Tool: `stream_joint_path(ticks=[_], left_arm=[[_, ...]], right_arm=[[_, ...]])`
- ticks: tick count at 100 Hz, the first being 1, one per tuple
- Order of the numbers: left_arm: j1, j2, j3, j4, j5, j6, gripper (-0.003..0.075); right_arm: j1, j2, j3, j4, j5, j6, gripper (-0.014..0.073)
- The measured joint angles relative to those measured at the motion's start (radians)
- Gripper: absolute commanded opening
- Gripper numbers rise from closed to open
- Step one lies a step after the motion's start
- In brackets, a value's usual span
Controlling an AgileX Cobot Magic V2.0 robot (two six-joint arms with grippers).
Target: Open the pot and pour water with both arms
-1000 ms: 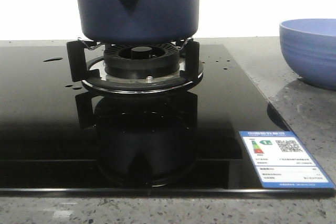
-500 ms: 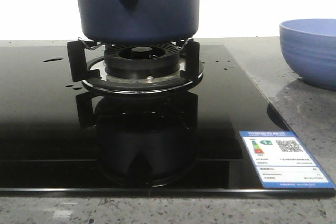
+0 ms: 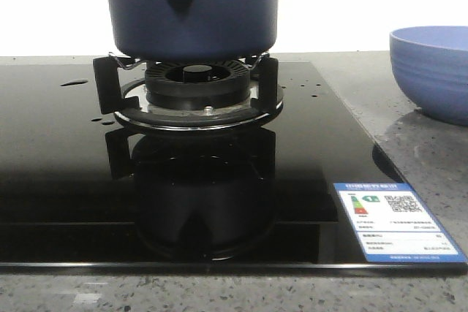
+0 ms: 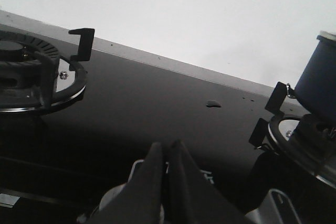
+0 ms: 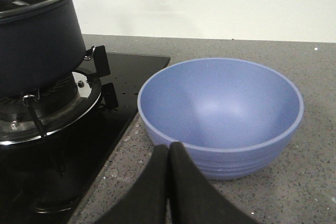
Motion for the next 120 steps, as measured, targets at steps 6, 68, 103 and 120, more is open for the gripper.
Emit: stream_joint_path(ticks=[6, 68, 103, 120], left_arm=[[0.006, -0.02, 0.005, 0.003, 0.014, 0.0, -0.0019], [0.008, -0.021, 0.005, 0.022, 0.028, 0.081, -0.0019], [0.011, -0.021, 0.005, 0.022, 0.03, 0.081, -0.0019], [0.011, -0.021, 0.005, 0.022, 0.03, 0.081, -0.0019]], right_arm=[[0.0, 0.0, 0.0, 0.0, 0.0, 0.0, -0.0056], [0.0, 0.0, 0.001, 0.001, 0.002, 0.0, -0.0056], [0.0, 0.0, 0.001, 0.001, 0.002, 0.0, -0.0056], [0.0, 0.0, 0.001, 0.001, 0.002, 0.0, -0.0056]])
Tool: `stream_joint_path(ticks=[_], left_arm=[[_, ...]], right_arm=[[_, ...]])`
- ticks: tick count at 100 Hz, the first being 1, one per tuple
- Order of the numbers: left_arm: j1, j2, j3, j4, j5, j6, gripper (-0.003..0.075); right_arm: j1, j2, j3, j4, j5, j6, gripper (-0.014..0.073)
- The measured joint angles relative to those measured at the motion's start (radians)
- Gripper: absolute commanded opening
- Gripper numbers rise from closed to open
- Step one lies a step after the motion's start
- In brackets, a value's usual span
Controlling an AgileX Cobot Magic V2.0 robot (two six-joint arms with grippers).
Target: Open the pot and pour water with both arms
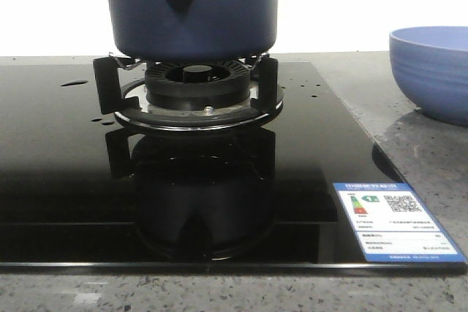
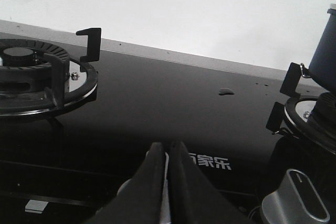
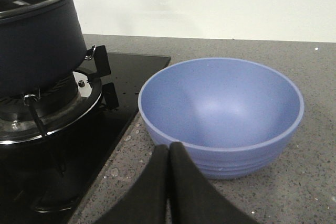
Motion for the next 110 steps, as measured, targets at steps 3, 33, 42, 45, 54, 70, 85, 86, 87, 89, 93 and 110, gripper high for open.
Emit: stream_joint_path(ticks=[3, 33, 42, 45, 54, 70, 85, 86, 87, 89, 93, 110], left_arm=[[0.0, 0.0, 0.0, 0.0, 0.0, 0.0, -0.0019], [0.0, 0.0, 0.0, 0.0, 0.0, 0.0, -0.0019], [0.0, 0.0, 0.0, 0.0, 0.0, 0.0, -0.0019], [0.0, 0.0, 0.0, 0.0, 0.0, 0.0, -0.0019], [0.0, 0.0, 0.0, 0.0, 0.0, 0.0, -0.0019], [0.0, 0.0, 0.0, 0.0, 0.0, 0.0, -0.0019], [0.0, 0.0, 0.0, 0.0, 0.0, 0.0, -0.0019], [0.0, 0.0, 0.0, 0.0, 0.0, 0.0, -0.0019], [0.0, 0.0, 0.0, 0.0, 0.0, 0.0, -0.0019], [0.0, 0.0, 0.0, 0.0, 0.001, 0.0, -0.0019], [0.0, 0.0, 0.0, 0.0, 0.004, 0.0, -0.0019], [0.0, 0.0, 0.0, 0.0, 0.004, 0.0, -0.0019]], right_arm=[[0.0, 0.0, 0.0, 0.0, 0.0, 0.0, -0.0056], [0.0, -0.046, 0.023, -0.305, -0.165, 0.327, -0.0056], [0.0, -0.07, 0.068, -0.681, -0.245, 0.672, -0.0056], [0.0, -0.079, 0.087, -0.779, -0.27, 0.79, -0.0056], [0.0, -0.12, 0.164, -0.946, -0.342, 0.951, -0.0056], [0.0, -0.221, 0.283, -1.003, -0.365, 1.015, -0.0056], [0.0, -0.334, 0.283, -1.021, -0.289, 1.022, -0.0056], [0.0, -0.344, 0.283, -1.021, -0.284, 1.022, -0.0056], [0.0, -0.348, 0.283, -1.021, -0.277, 1.022, -0.0056], [0.0, -0.358, 0.283, -1.029, -0.265, 1.022, -0.0056], [0.0, -0.369, 0.283, -1.029, -0.251, 1.022, -0.0056], [0.0, -0.375, 0.283, -1.055, -0.193, 1.022, -0.0056]])
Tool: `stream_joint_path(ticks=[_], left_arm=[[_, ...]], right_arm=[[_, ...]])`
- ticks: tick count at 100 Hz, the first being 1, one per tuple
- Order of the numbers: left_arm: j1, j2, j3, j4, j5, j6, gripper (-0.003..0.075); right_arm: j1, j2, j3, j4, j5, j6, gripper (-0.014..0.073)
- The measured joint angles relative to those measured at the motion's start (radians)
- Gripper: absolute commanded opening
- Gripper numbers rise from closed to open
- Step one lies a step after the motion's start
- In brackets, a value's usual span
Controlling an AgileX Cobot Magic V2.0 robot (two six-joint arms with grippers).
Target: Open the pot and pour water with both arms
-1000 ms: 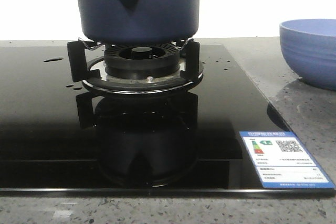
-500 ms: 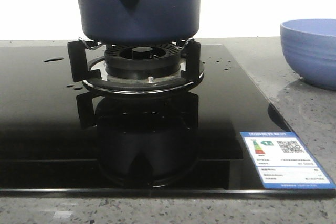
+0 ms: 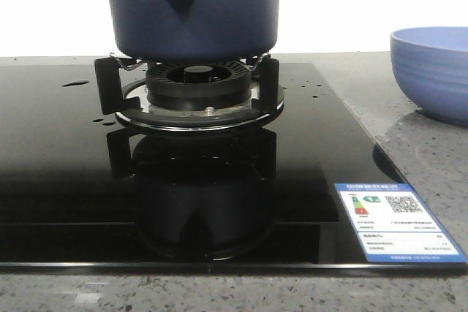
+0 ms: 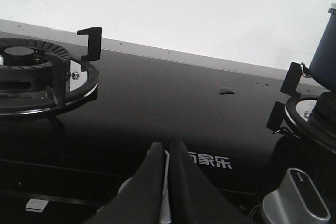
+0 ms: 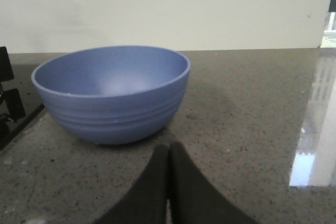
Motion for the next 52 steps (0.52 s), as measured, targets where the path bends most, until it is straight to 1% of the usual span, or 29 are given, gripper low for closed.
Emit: stream_joint_path(ticks=[52], left_arm=[[0.0, 0.0, 0.0, 0.0, 0.0, 0.0, -0.0019]], right_arm=[[0.0, 0.0, 0.0, -0.008, 0.014, 0.0, -0.0056]])
